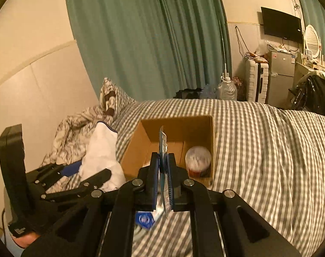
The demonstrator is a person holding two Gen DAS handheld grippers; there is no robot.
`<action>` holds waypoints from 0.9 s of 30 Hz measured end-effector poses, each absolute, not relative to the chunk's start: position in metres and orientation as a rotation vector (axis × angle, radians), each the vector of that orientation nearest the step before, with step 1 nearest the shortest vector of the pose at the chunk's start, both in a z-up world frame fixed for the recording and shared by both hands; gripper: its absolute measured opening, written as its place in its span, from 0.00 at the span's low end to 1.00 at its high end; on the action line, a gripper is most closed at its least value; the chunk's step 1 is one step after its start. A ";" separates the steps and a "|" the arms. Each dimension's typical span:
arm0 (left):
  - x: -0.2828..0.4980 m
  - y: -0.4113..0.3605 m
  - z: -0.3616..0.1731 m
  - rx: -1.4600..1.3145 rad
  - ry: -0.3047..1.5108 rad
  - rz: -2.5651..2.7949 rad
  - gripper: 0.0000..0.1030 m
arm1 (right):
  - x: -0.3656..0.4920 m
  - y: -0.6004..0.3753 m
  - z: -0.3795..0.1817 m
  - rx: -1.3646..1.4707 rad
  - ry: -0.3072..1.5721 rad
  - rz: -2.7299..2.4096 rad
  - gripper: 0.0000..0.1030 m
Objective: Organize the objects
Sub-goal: 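Drop the sock and blister pack into the box with both tools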
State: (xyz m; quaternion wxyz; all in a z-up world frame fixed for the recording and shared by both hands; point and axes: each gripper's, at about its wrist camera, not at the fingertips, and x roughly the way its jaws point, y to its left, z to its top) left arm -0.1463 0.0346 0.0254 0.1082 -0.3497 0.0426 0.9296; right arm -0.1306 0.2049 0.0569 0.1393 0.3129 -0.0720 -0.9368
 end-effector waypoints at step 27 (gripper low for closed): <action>-0.239 0.049 -0.016 -1.112 0.148 2.726 0.91 | -0.226 0.229 0.017 1.034 -0.328 -2.700 0.53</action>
